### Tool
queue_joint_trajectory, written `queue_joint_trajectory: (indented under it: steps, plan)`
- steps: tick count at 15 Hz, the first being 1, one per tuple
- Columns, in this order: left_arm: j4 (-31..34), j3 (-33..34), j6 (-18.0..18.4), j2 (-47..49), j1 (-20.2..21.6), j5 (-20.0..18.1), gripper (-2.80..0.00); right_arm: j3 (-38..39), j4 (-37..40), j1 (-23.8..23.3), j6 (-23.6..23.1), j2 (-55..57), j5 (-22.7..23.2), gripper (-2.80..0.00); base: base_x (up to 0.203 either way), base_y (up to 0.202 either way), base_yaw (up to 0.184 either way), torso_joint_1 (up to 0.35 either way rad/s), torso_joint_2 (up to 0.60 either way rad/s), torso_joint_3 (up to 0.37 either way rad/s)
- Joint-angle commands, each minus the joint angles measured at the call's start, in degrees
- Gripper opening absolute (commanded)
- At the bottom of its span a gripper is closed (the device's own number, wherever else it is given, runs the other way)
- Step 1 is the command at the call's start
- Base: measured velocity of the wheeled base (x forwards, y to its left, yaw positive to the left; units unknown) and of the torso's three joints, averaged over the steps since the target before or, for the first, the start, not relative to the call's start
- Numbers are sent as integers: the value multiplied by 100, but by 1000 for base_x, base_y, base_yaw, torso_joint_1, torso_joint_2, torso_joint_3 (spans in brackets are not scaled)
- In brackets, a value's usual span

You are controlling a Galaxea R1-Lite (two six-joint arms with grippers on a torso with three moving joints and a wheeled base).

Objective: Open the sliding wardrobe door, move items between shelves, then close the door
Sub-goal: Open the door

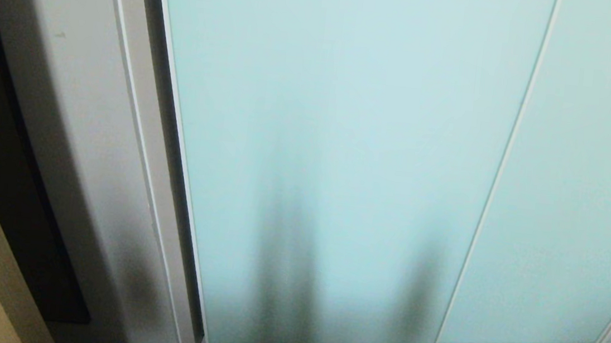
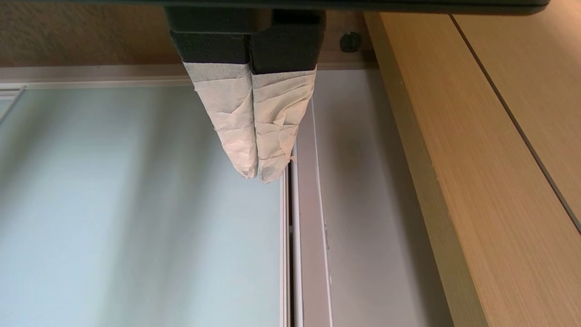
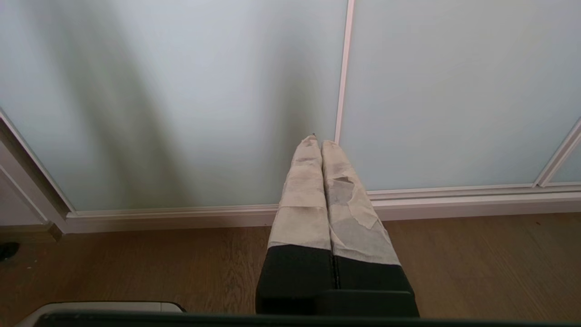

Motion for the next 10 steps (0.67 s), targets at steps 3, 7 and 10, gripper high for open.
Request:
queue_joint_trajectory:
  steps: [3, 7, 10]
  plan:
    - [-1, 8, 0, 10, 1, 1, -280, 0, 7, -1, 1, -11, 4, -280, 0, 0, 0, 0, 0, 0]
    - [-1, 0, 0, 10, 1, 1, -280, 0, 7, -1, 1, -11, 4, -280, 0, 0, 0, 0, 0, 0]
    - [8, 9, 53, 10, 1, 1, -280, 0, 7, -1, 1, -11, 3, -280, 0, 0, 0, 0, 0, 0]
